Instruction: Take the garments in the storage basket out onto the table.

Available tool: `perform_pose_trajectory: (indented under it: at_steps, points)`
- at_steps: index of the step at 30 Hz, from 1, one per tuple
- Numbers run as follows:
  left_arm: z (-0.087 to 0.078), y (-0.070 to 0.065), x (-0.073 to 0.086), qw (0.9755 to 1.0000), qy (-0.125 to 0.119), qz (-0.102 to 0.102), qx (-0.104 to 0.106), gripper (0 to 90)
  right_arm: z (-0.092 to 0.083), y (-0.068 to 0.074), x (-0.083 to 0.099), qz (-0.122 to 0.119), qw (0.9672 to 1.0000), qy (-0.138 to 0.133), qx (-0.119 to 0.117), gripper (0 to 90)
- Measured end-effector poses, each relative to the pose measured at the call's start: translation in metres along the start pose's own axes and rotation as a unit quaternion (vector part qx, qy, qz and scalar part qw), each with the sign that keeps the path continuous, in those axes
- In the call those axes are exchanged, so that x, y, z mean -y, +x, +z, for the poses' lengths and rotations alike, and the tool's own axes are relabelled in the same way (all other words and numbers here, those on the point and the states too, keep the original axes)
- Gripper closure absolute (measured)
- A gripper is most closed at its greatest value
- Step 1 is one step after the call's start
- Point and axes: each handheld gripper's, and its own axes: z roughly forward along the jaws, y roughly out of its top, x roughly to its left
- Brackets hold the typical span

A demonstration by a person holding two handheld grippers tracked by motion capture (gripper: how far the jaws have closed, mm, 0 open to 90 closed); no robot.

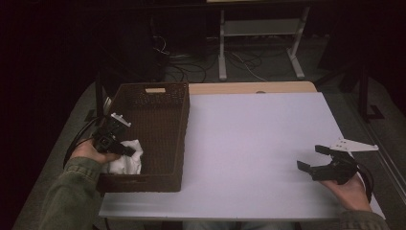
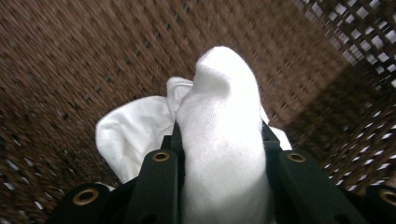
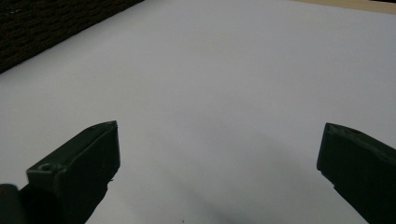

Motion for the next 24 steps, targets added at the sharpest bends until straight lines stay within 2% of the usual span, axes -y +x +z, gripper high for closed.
perform_pose_trajectory:
  at_steps: [3,4,5,6,7,12,19,24]
  points:
    - [-0.010,0.003,0.000,0.9994,-0.034,-0.006,0.008,69.7,0.000,0.000,0.000,-0.001,1.0000,0.000,0.000,0.0]
    - [-0.013,0.004,0.001,0.9986,-0.049,-0.013,0.015,70.0,0.000,0.000,0.000,-0.001,1.0000,-0.001,0.000,0.0]
    - [-0.019,0.006,0.002,0.9965,-0.075,-0.027,0.027,70.4,0.000,0.000,0.000,0.000,1.0000,-0.001,0.000,0.0]
    - [-0.019,0.006,0.002,0.9965,-0.075,-0.027,0.027,70.4,0.000,0.000,0.000,0.000,1.0000,-0.001,0.000,0.0]
    - [-0.022,0.008,0.003,0.9955,-0.083,-0.031,0.035,70.4,0.000,0.000,0.000,0.000,1.0000,-0.001,-0.001,0.0]
    - [-0.034,0.013,0.008,0.9909,-0.114,-0.054,0.047,70.7,0.000,0.000,0.000,0.000,1.0000,-0.001,0.000,0.0]
    - [-0.051,0.011,0.006,0.9889,-0.131,-0.052,0.048,70.8,0.000,0.000,0.000,0.002,1.0000,-0.002,0.000,0.0]
    - [-0.063,0.008,0.000,0.9890,-0.133,-0.048,0.043,70.7,0.000,0.001,0.000,0.003,1.0000,-0.003,-0.001,0.0]
